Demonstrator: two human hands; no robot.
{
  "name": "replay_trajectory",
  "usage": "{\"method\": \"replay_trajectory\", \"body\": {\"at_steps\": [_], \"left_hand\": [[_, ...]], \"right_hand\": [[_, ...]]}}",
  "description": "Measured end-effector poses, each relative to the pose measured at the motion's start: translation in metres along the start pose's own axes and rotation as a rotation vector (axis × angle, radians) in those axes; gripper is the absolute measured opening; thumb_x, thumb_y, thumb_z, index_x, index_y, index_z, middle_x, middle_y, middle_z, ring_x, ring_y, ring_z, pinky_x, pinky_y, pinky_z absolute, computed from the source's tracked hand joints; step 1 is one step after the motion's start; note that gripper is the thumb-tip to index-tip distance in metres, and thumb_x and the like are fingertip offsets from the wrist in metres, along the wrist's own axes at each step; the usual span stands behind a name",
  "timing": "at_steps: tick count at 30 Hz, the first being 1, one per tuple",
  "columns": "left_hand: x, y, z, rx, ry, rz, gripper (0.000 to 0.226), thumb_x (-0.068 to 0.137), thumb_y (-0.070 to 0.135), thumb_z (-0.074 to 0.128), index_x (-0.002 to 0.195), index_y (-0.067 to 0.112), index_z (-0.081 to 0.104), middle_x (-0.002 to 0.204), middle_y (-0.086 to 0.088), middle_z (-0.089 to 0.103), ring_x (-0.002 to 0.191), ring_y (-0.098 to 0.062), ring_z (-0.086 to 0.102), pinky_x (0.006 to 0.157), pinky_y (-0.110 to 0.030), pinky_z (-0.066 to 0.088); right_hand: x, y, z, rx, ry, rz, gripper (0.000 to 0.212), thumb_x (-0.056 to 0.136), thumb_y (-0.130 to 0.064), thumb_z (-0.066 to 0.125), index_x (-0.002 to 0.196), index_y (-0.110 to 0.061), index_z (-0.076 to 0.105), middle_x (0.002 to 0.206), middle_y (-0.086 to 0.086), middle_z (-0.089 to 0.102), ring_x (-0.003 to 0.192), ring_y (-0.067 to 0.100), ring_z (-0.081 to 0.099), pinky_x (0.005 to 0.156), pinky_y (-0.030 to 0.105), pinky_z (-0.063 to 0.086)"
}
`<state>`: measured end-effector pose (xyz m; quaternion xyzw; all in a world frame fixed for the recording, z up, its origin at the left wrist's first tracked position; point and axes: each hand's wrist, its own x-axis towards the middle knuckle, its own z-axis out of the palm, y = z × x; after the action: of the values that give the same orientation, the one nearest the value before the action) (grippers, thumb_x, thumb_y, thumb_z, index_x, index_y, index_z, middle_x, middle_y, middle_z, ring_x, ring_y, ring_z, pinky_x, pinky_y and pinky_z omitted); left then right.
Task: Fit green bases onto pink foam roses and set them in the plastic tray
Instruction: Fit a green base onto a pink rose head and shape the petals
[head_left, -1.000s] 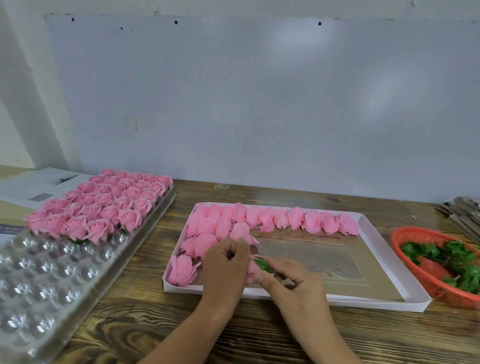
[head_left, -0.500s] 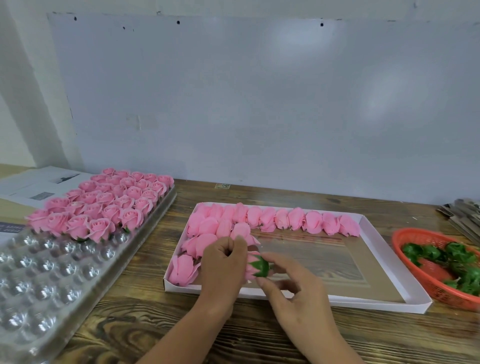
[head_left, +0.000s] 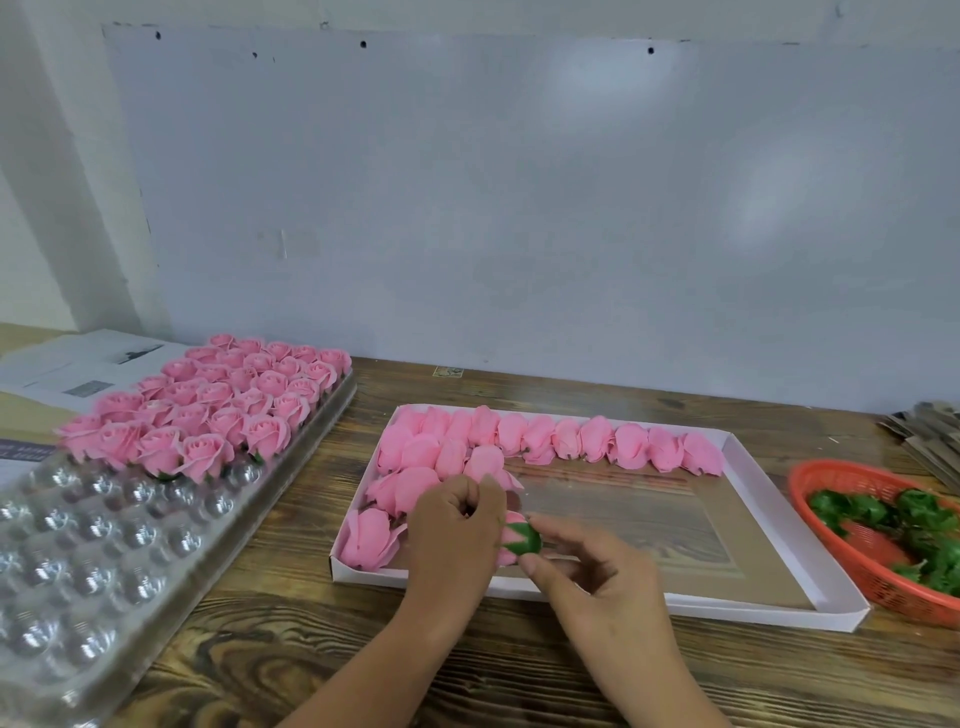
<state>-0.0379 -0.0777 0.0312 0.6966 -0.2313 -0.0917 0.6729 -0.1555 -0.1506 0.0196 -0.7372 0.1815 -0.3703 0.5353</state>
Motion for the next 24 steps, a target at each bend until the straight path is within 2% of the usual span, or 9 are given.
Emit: {"method": "replay_trajectory", "body": {"at_steps": [2, 5, 10, 12, 16, 18, 20, 22, 24], "left_hand": [[-0.001, 0.000, 0.001, -0.011, -0.014, -0.008, 0.042, 0.100, 0.016, 0.058, 0.059, 0.006, 0.056, 0.048, 0.005, 0.059, 0.050, -0.006, 0.068, 0.041, -0.020, 0.051], [-0.002, 0.001, 0.001, -0.017, -0.035, -0.019, 0.042, 0.100, 0.017, 0.058, 0.059, 0.007, 0.053, 0.048, 0.006, 0.059, 0.050, -0.006, 0.068, 0.041, -0.019, 0.050], [-0.005, 0.002, 0.000, -0.025, -0.057, 0.009, 0.043, 0.100, 0.018, 0.060, 0.059, 0.006, 0.054, 0.052, -0.001, 0.062, 0.052, -0.007, 0.069, 0.041, -0.017, 0.049], [-0.005, 0.002, 0.000, -0.018, -0.049, 0.027, 0.045, 0.099, 0.019, 0.060, 0.056, 0.009, 0.054, 0.055, -0.006, 0.063, 0.052, -0.009, 0.070, 0.041, -0.017, 0.049], [-0.005, 0.003, 0.000, -0.027, -0.077, 0.021, 0.043, 0.098, 0.019, 0.061, 0.057, 0.012, 0.055, 0.054, 0.001, 0.065, 0.049, -0.006, 0.067, 0.041, -0.016, 0.048], [-0.004, 0.002, 0.000, 0.021, -0.084, 0.056, 0.044, 0.097, 0.028, 0.061, 0.059, 0.007, 0.055, 0.055, -0.005, 0.062, 0.050, -0.008, 0.064, 0.044, -0.022, 0.048], [-0.002, 0.004, 0.000, 0.075, -0.115, 0.101, 0.051, 0.090, 0.050, 0.060, 0.066, 0.006, 0.058, 0.058, -0.008, 0.060, 0.055, -0.011, 0.056, 0.053, -0.031, 0.051], [-0.003, 0.009, -0.001, -0.013, -0.193, 0.115, 0.053, 0.082, 0.066, 0.062, 0.075, 0.013, 0.064, 0.063, 0.003, 0.065, 0.059, -0.006, 0.058, 0.057, -0.021, 0.050], [-0.004, 0.014, -0.002, -0.128, -0.291, 0.087, 0.052, 0.072, 0.068, 0.067, 0.093, 0.021, 0.066, 0.080, 0.011, 0.073, 0.073, -0.001, 0.066, 0.068, -0.017, 0.052]], "right_hand": [[0.001, 0.001, 0.000, -0.006, -0.011, 0.013, 0.053, 0.074, -0.002, 0.082, 0.093, -0.051, 0.073, 0.091, -0.013, 0.077, 0.083, 0.008, 0.073, 0.078, 0.020, 0.057], [0.002, 0.003, -0.003, -0.001, -0.033, 0.026, 0.054, 0.074, 0.000, 0.081, 0.090, -0.051, 0.074, 0.092, -0.013, 0.077, 0.085, 0.010, 0.074, 0.081, 0.024, 0.057], [0.001, 0.002, -0.004, -0.042, -0.026, 0.024, 0.041, 0.073, -0.001, 0.083, 0.084, -0.040, 0.075, 0.088, -0.014, 0.077, 0.082, 0.008, 0.073, 0.077, 0.018, 0.056], [0.000, 0.000, -0.004, -0.084, -0.032, 0.026, 0.041, 0.073, -0.004, 0.083, 0.086, -0.041, 0.073, 0.088, -0.017, 0.076, 0.081, 0.005, 0.073, 0.078, 0.017, 0.056], [-0.002, -0.004, -0.008, -0.192, -0.080, -0.004, 0.046, 0.075, -0.011, 0.083, 0.090, -0.052, 0.070, 0.092, -0.025, 0.073, 0.081, 0.003, 0.071, 0.076, 0.011, 0.053], [-0.002, -0.004, -0.007, -0.195, -0.117, 0.038, 0.042, 0.075, -0.013, 0.083, 0.097, -0.046, 0.068, 0.092, -0.027, 0.072, 0.080, 0.002, 0.070, 0.075, 0.011, 0.053], [0.001, -0.005, -0.005, -0.111, -0.122, 0.087, 0.042, 0.076, -0.003, 0.080, 0.106, -0.030, 0.068, 0.094, -0.020, 0.075, 0.083, 0.002, 0.071, 0.075, 0.011, 0.052], [0.005, -0.006, -0.007, 0.112, -0.115, 0.153, 0.038, 0.079, 0.011, 0.072, 0.109, -0.013, 0.067, 0.096, -0.005, 0.077, 0.091, 0.009, 0.073, 0.075, 0.015, 0.053], [0.009, -0.010, -0.010, 0.360, -0.111, 0.224, 0.033, 0.082, 0.010, 0.067, 0.111, -0.006, 0.065, 0.099, 0.008, 0.077, 0.093, 0.016, 0.073, 0.072, 0.020, 0.056]]}}
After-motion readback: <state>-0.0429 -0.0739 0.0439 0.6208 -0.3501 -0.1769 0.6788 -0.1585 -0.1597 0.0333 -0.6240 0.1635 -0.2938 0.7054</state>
